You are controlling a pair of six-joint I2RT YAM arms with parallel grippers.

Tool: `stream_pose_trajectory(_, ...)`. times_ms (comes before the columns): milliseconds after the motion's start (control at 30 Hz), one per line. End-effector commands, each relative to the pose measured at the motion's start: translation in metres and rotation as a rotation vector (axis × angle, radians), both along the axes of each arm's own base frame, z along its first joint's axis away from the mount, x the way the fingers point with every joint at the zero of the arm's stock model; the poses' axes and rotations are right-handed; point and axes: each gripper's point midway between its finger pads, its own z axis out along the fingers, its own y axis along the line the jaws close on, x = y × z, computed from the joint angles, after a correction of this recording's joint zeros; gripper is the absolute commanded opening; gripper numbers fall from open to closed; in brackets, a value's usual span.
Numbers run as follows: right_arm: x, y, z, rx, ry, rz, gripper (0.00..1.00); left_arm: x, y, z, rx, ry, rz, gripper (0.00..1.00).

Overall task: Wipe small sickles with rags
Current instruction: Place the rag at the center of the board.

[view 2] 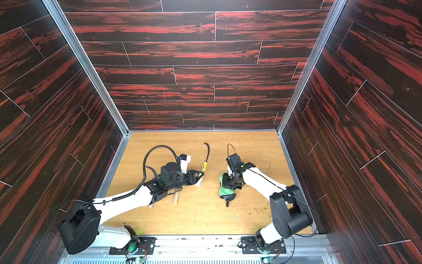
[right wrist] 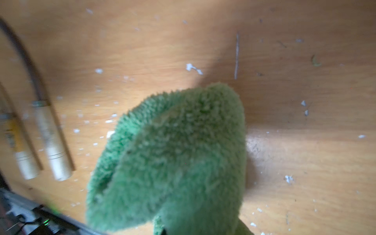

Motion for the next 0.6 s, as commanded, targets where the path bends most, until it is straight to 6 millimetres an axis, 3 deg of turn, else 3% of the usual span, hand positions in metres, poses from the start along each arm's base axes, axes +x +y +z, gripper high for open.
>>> stream_pose_trajectory(0, 0.002, -0.002, -0.015, -0.032, 0.027, 0.015, 0.16, -0.001, 0.001, -0.001, 0.023, -0.020, -0.003, 0.00)
stream_pose_trajectory(100, 0.001, -0.001, -0.023, -0.039, 0.046, 0.022, 0.24, -0.001, 0.001, -0.001, 0.019, -0.019, -0.002, 0.00)
stream_pose_trajectory(333, 0.000, -0.006, -0.021, -0.064, 0.042, 0.026, 0.59, -0.003, 0.003, -0.002, 0.024, -0.019, -0.001, 0.00)
stream_pose_trajectory(567, -0.002, -0.016, -0.005, -0.107, 0.015, 0.019, 0.70, -0.002, 0.000, -0.002, 0.018, -0.017, -0.005, 0.00)
